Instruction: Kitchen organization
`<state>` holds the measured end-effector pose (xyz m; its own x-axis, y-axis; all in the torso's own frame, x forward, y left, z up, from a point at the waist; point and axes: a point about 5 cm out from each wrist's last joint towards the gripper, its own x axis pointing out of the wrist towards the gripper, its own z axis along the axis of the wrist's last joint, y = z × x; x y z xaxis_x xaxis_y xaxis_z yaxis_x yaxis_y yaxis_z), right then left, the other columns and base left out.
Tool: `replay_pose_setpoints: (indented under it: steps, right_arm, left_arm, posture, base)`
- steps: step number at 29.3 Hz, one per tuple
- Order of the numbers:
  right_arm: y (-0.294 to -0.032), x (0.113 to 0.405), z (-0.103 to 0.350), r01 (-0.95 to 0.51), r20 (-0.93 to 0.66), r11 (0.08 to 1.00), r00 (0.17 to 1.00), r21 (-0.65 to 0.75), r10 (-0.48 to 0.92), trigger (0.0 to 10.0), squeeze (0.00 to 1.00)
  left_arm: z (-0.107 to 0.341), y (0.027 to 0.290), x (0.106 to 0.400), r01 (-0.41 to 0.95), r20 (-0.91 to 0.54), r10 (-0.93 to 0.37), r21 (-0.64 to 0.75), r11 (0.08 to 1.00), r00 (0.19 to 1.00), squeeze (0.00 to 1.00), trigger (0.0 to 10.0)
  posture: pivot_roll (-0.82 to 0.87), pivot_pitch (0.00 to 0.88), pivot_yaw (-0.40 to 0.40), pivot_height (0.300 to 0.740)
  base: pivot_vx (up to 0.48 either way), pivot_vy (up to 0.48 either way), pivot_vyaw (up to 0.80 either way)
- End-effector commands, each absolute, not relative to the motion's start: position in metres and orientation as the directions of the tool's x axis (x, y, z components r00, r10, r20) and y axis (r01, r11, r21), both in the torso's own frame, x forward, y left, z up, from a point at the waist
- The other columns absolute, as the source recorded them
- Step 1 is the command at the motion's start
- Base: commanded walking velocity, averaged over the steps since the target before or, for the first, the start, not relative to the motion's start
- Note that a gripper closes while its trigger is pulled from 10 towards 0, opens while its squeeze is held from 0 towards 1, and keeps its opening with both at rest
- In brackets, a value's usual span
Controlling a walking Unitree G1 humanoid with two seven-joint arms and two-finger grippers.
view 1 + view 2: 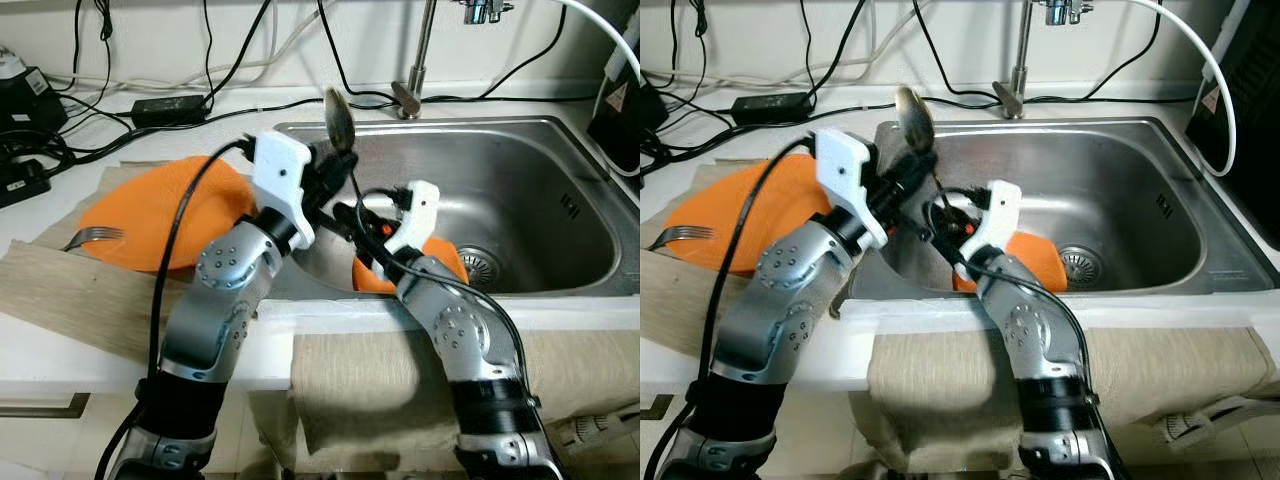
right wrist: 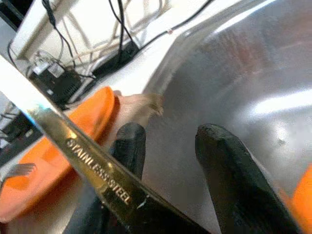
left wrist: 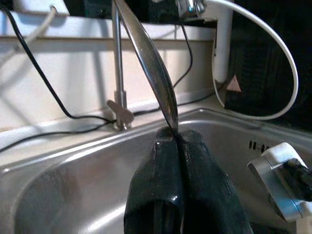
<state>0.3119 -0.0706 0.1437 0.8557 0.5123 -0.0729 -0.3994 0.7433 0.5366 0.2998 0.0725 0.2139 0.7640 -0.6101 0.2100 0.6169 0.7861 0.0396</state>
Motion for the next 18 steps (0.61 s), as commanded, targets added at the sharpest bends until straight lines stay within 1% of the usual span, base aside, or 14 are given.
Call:
replay_pose_setpoints:
  steps: [1,11,12,14,18]
  right_arm:
    - [-0.074,0.311,0.144,-0.399,-0.067,0.754,0.862,0.523,0.502,0.0,0.00]
    - [-0.085,0.302,0.129,-0.350,-0.114,0.787,0.878,0.507,0.465,0.0,0.00]
    - [-0.086,0.302,0.129,-0.347,-0.113,0.790,0.881,0.506,0.460,0.0,0.00]
    - [-0.088,0.302,0.129,-0.343,-0.111,0.794,0.885,0.502,0.453,0.0,0.00]
    - [-0.088,0.303,0.129,-0.338,-0.111,0.798,0.889,0.499,0.445,0.0,0.00]
  left_arm:
    - [0.210,0.075,0.300,0.607,0.196,-0.606,0.065,0.792,0.771,0.00,10.0]
    - [0.192,0.071,0.297,0.630,0.143,-0.636,0.091,0.772,0.758,0.00,10.0]
    - [0.193,0.071,0.297,0.627,0.148,-0.632,0.084,0.774,0.760,0.98,10.0]
    - [0.194,0.072,0.298,0.628,0.157,-0.630,0.071,0.775,0.761,1.00,10.0]
    - [0.193,0.075,0.299,0.627,0.149,-0.631,0.079,0.775,0.761,1.00,10.0]
  posture:
    - [0.05,0.000,0.071,0.740]
    - [0.02,0.000,0.073,0.740]
    - [0.02,0.000,0.074,0.740]
    - [0.02,0.000,0.076,0.740]
    - [0.02,0.000,0.081,0.740]
  base:
    - [0.000,0.000,0.00]
    - [0.000,0.000,0.00]
    - [0.000,0.000,0.00]
    - [0.000,0.000,0.00]
    - [0.000,0.000,0.00]
